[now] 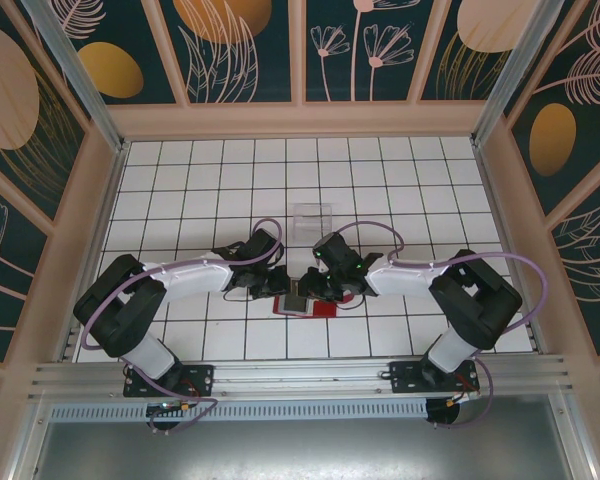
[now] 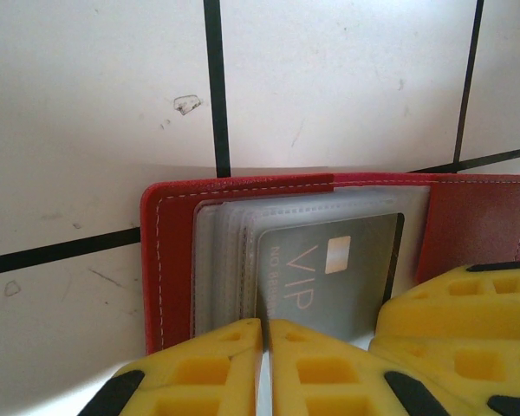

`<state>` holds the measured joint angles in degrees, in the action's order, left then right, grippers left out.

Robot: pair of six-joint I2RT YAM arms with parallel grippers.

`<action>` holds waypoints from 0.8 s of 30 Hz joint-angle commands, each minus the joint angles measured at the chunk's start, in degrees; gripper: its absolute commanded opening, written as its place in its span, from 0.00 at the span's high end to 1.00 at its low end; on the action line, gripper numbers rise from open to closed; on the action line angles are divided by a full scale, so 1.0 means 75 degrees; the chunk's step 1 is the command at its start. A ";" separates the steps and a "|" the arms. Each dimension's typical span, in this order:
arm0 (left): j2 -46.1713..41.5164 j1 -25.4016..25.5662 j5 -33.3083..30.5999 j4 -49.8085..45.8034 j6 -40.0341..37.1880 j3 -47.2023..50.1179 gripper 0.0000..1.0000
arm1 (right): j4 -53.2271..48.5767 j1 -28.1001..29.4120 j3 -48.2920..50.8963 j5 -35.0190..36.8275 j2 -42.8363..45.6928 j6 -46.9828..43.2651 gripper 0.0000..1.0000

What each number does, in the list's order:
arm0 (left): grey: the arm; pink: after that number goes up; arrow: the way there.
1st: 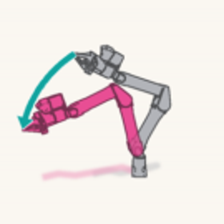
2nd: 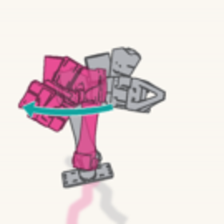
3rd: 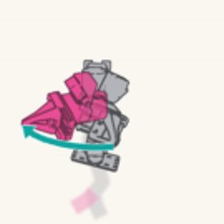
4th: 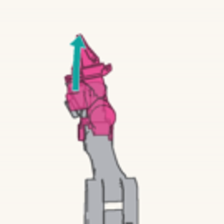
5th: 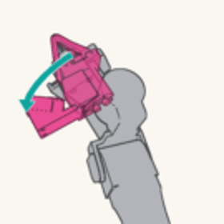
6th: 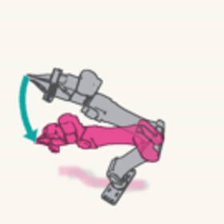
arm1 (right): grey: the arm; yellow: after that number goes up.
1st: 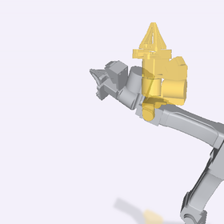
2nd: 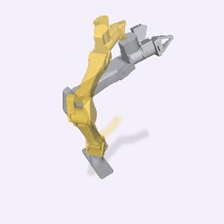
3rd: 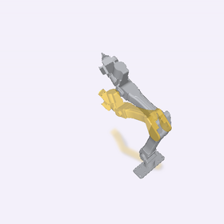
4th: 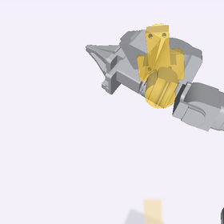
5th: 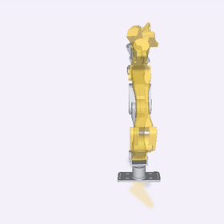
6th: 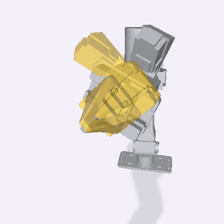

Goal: Take the credit cards out of the card holder

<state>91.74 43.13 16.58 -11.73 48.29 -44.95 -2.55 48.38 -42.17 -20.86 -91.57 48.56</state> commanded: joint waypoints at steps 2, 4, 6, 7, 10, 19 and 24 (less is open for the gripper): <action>0.0060 0.0003 0.0034 -0.0147 0.0068 0.0122 0.87 | -0.0321 0.0043 -0.0169 0.0234 -0.0108 0.0003 0.73; 0.0060 0.0002 0.0029 -0.0170 0.0065 0.0099 0.87 | -0.0448 0.0041 -0.0189 0.0347 -0.0046 -0.0037 0.71; 0.0038 0.0003 0.0006 -0.0194 0.0068 0.0087 0.87 | -0.0573 0.0041 -0.0204 0.0441 -0.0005 -0.0048 0.69; 0.0017 0.0003 -0.0007 -0.0206 0.0071 0.0076 0.87 | -0.0640 0.0042 -0.0213 0.0478 0.0024 -0.0060 0.68; 0.0002 0.0002 -0.0049 -0.0270 0.0057 0.0056 0.87 | -0.0769 0.0044 -0.0224 0.0583 0.0070 -0.0092 0.66; -0.0010 0.0003 -0.0125 -0.0382 0.0056 -0.0013 0.86 | -0.1200 0.0044 -0.0375 0.0906 0.0279 -0.0196 0.64; 0.0038 0.0003 -0.0127 -0.0405 0.0030 -0.0054 0.86 | -0.1198 0.0042 -0.0425 0.0887 0.0473 -0.0173 0.64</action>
<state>91.74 43.13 16.51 -11.77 48.29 -44.97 -8.88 48.49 -43.90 -16.10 -90.21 48.12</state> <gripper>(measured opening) 0.136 0.363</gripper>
